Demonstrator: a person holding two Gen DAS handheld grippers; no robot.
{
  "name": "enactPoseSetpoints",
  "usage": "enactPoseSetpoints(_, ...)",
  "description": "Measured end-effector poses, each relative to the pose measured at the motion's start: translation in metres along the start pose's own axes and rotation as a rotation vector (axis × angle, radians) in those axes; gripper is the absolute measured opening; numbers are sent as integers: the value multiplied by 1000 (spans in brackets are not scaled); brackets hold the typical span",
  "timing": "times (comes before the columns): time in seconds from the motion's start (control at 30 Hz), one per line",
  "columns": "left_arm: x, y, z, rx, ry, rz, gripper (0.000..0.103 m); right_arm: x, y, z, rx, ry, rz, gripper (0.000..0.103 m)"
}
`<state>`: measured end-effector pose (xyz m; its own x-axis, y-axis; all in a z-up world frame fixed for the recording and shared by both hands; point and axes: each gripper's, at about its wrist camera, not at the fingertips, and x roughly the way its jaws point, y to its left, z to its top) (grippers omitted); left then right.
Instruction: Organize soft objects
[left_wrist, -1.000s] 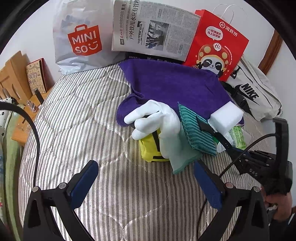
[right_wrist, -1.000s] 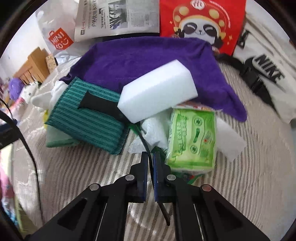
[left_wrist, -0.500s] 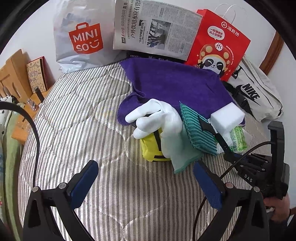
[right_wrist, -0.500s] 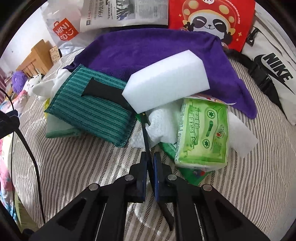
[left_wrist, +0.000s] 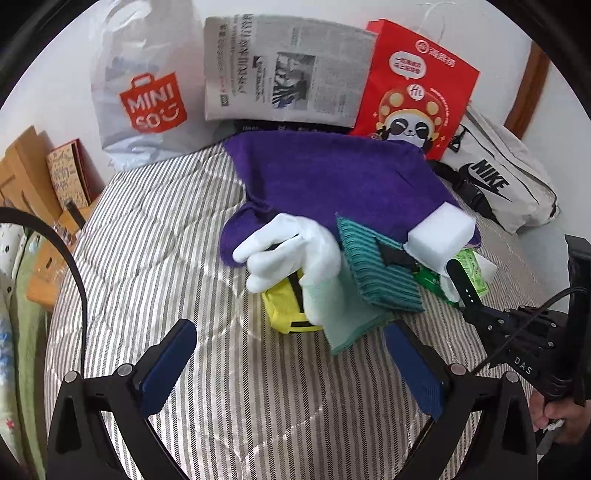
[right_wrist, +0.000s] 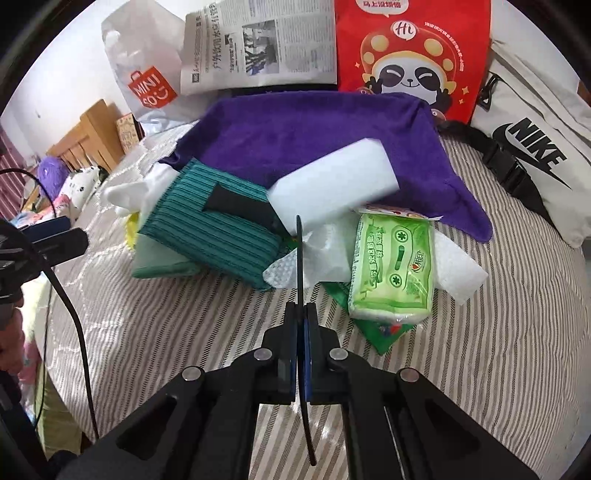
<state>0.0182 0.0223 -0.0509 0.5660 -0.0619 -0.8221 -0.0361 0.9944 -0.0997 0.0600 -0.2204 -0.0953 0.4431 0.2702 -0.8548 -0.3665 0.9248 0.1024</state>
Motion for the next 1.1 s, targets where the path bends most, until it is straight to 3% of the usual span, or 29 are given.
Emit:
enactPoseSetpoints(0.2,-4,-12,4,42,-19,-37,103,-12,-1,-10,12,-9,26,3)
enactPoseSetpoints(0.37,1,-37,16,143,-65,-57,103,-23,-13,-20,58,-22,16,3)
enactPoseSetpoints(0.47,10,-56,26,234,-95,-19,103,-30,-22,-20,74,-38,-3,3)
enactPoseSetpoints(0.57,24,-72,34,311,-98,5,102,-35,-27,-19,96,-40,31,3)
enactPoseSetpoints(0.77,57,-95,39,437,-56,7,101,-32,-34,-33,92,-17,39,3)
enactPoseSetpoints(1.0,89,-115,36,616,-20,112,97,-30,-57,-42,159,-19,32,3)
enactPoseSetpoints(1.1,94,-121,33,661,-15,107,97,-32,-62,-41,160,-26,34,3)
